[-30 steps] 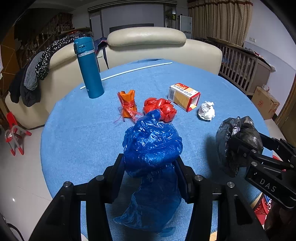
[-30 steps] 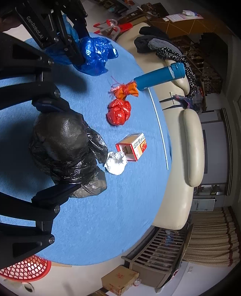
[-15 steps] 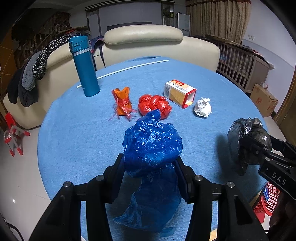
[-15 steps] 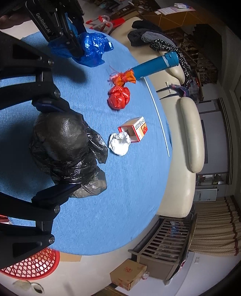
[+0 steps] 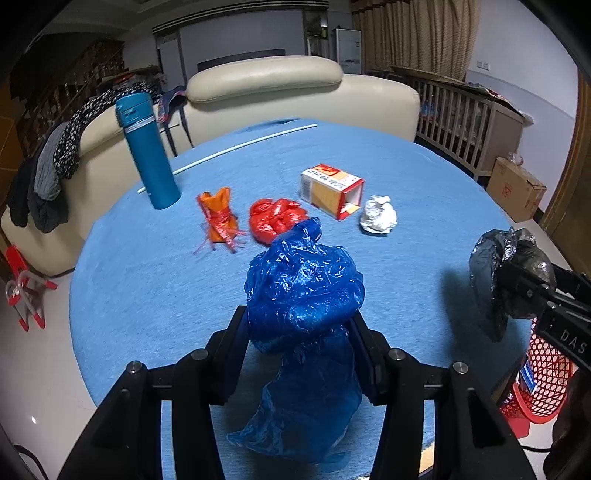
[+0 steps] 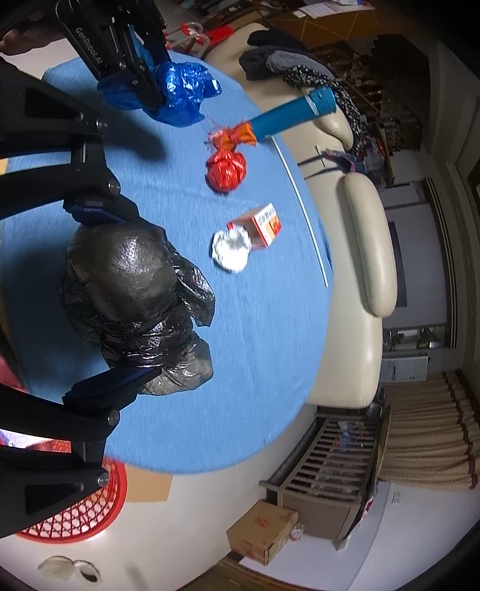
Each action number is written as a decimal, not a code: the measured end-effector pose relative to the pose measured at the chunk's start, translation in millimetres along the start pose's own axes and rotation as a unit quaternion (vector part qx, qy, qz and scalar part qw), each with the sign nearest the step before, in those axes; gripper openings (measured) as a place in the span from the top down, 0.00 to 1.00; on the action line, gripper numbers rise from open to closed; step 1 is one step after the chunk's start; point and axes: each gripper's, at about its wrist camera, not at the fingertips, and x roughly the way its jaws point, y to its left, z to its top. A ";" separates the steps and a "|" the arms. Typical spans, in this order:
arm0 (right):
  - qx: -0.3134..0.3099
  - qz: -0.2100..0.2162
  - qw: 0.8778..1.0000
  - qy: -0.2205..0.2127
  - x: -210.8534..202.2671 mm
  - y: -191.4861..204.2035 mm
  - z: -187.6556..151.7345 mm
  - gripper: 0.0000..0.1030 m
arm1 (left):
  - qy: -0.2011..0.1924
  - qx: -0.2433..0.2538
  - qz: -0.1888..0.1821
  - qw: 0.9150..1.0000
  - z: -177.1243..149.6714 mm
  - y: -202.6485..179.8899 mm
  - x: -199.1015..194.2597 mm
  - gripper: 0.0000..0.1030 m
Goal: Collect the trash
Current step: 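Carry the blue bag and black bag over the red wastebasket with both tools, then lower the black bag into the wastebasket and open the right tool, then lower the blue bag into the wastebasket and open the left tool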
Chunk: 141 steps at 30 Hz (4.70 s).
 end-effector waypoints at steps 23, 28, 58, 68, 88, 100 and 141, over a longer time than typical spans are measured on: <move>0.067 -0.092 0.993 -0.003 -61.6 -119.4 -43.4 0.34 | -0.010 0.125 -0.097 0.987 -1.7 -131.7 -24.7 0.48; 0.093 -0.110 0.990 -0.006 -80.1 -147.6 -57.3 0.34 | 0.001 0.156 -0.122 0.980 -9.7 -167.1 -25.9 0.48; 0.144 -0.148 0.978 -0.008 -106.1 -197.3 -83.7 0.34 | 0.012 0.199 -0.159 0.967 -15.5 -224.5 -31.7 0.48; 0.163 -0.145 0.976 0.018 -93.0 -213.2 -97.3 0.34 | 0.018 0.207 -0.166 0.964 -17.6 -231.3 -29.9 0.48; 0.170 -0.135 0.974 0.057 -71.1 -228.7 -116.6 0.33 | 0.029 0.220 -0.173 0.960 -17.9 -238.1 -22.4 0.48; 0.159 -0.130 0.974 0.093 -54.7 -227.2 -126.8 0.28 | 0.030 0.223 -0.175 0.958 -18.7 -238.7 -20.6 0.48; 0.267 -0.171 0.948 -0.039 -141.0 -287.1 -115.7 0.23 | 0.102 0.258 -0.245 0.929 -23.4 -283.7 2.3 0.33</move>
